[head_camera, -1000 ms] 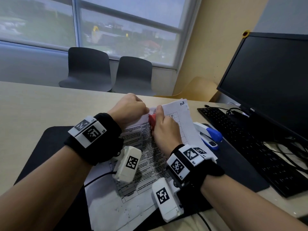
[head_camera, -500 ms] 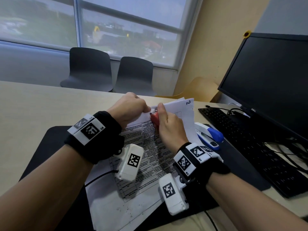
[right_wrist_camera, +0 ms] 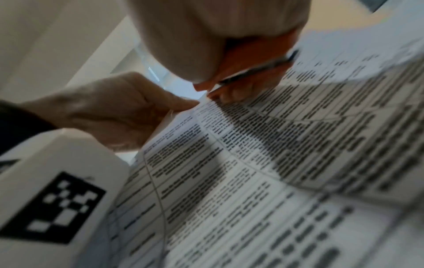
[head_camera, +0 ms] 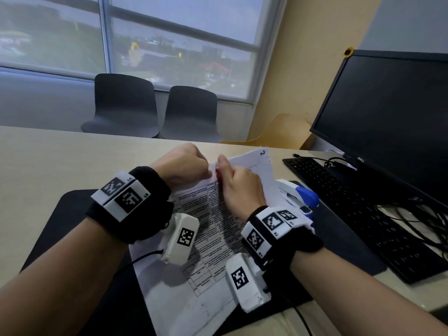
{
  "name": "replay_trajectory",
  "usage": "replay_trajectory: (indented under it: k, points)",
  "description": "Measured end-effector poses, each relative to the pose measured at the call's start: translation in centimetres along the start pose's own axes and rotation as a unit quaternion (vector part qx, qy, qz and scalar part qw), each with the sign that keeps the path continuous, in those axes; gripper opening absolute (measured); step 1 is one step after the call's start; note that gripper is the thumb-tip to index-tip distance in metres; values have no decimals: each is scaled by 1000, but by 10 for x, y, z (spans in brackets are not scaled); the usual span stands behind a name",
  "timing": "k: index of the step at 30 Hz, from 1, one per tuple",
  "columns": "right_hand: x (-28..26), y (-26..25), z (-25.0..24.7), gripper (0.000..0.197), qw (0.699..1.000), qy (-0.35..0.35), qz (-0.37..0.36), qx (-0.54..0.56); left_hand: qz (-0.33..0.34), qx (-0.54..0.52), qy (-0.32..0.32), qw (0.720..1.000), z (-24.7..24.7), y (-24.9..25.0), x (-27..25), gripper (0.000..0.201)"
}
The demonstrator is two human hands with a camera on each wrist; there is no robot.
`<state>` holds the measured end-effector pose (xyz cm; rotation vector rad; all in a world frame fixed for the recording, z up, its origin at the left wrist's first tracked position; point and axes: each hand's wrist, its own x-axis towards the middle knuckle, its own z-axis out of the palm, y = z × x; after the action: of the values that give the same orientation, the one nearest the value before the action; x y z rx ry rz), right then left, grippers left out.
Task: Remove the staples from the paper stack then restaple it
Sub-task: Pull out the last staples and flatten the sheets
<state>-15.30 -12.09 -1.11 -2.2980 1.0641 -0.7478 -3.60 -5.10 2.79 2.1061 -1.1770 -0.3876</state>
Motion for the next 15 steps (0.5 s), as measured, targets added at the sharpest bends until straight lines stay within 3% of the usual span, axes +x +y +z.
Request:
replay_trajectory:
  k: [3, 6, 7, 9, 12, 15]
  points:
    - [3, -3, -1, 67, 996, 30, -42, -74, -12, -10, -2, 1000, -1, -5, 1, 22]
    - [15, 3, 3, 68, 995, -28, 57, 80, -14, -49, -9, 999, 0, -7, 2, 18]
    - [17, 5, 6, 64, 977, -48, 114, 174, -9, -56, -12, 998, 1, -7, 1, 14]
    - [17, 4, 7, 55, 912, -105, 218, 332, -1, -72, -18, 997, 4, -7, 1, 8]
    - [17, 7, 3, 50, 848, -178, 280, 413, -2, -101, -42, 994, 5, -10, 2, 7]
    - [17, 8, -8, 40, 820, -225, 301, 431, -17, -126, -62, 990, 3, -9, 1, 8]
